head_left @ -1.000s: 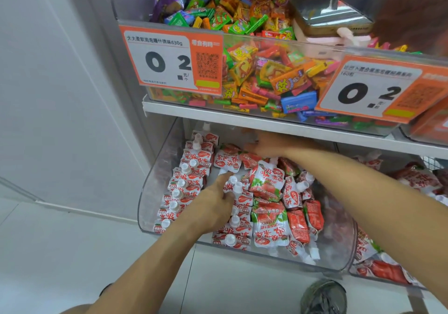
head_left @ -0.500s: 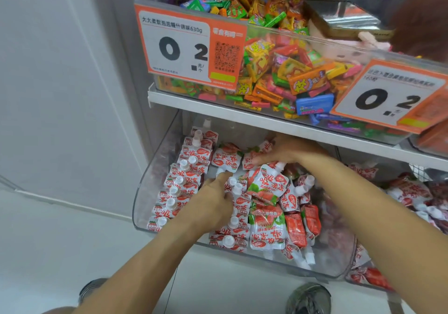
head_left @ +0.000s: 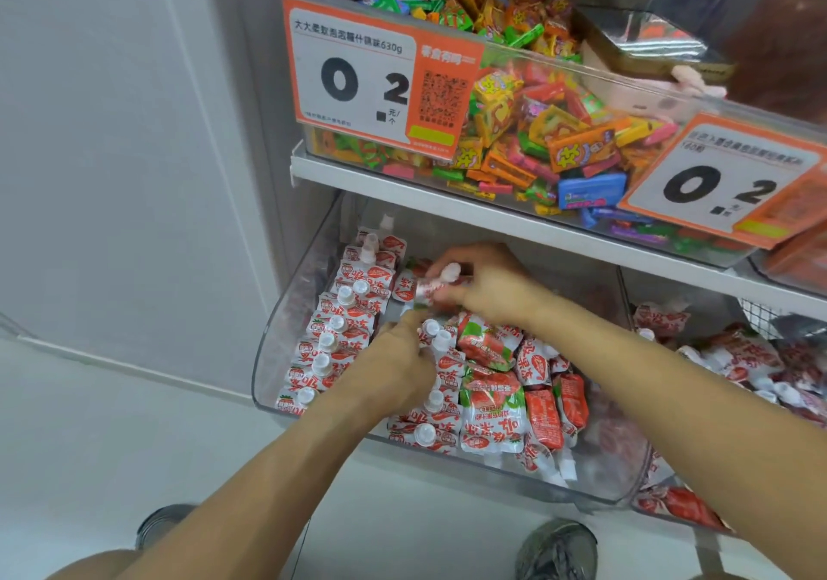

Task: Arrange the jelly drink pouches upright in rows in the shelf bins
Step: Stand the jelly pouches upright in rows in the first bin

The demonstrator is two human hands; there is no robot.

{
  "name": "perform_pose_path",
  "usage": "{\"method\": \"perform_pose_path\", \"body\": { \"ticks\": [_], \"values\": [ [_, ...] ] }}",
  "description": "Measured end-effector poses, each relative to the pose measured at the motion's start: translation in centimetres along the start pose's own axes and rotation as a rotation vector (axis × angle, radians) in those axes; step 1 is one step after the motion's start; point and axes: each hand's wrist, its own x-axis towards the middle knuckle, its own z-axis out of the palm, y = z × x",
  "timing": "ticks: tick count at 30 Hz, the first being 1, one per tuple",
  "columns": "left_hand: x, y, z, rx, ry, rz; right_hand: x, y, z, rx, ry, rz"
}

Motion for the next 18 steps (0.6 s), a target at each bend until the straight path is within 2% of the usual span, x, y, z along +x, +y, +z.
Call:
{"method": "perform_pose_path", "body": {
  "ticks": [2, 6, 9, 11, 14, 16, 18],
  "values": [
    [0.0, 0.0, 0.0, -0.063, 0.027, -0.041, -0.3, -0.3, 0.7, -0.077, -0.067, -0.089],
    [0.2, 0.0, 0.0, -0.227, 0.088, -0.063, -0.3, 0.0, 0.8, -0.092, -0.144, -0.142],
    [-0.1, 0.0, 0.2, -0.157, 0.108, -0.032, 0.2, 0.2, -0.5, 0.048, -0.352, -0.068],
    [-0.2, 0.0, 0.2, -0.106, 0.101, 0.019, 1.0, 0.8, -1.4, 0.204, -0.418, 0.014],
    [0.1, -0.2, 0.2, -0.082, 0.094, 0.064, 2.6, 1.3, -2.0, 0.361, -0.401, 0.116],
    [0.2, -0.4, 0.2, -0.075, 0.102, 0.07, 3.8, 1.8, -1.6, 0.255, -0.285, 0.042],
    [0.2, -0.5, 0.4, -0.059, 0.109, 0.084, 4.9, 2.0, -0.9, 0.043, -0.269, -0.098]
  ]
}}
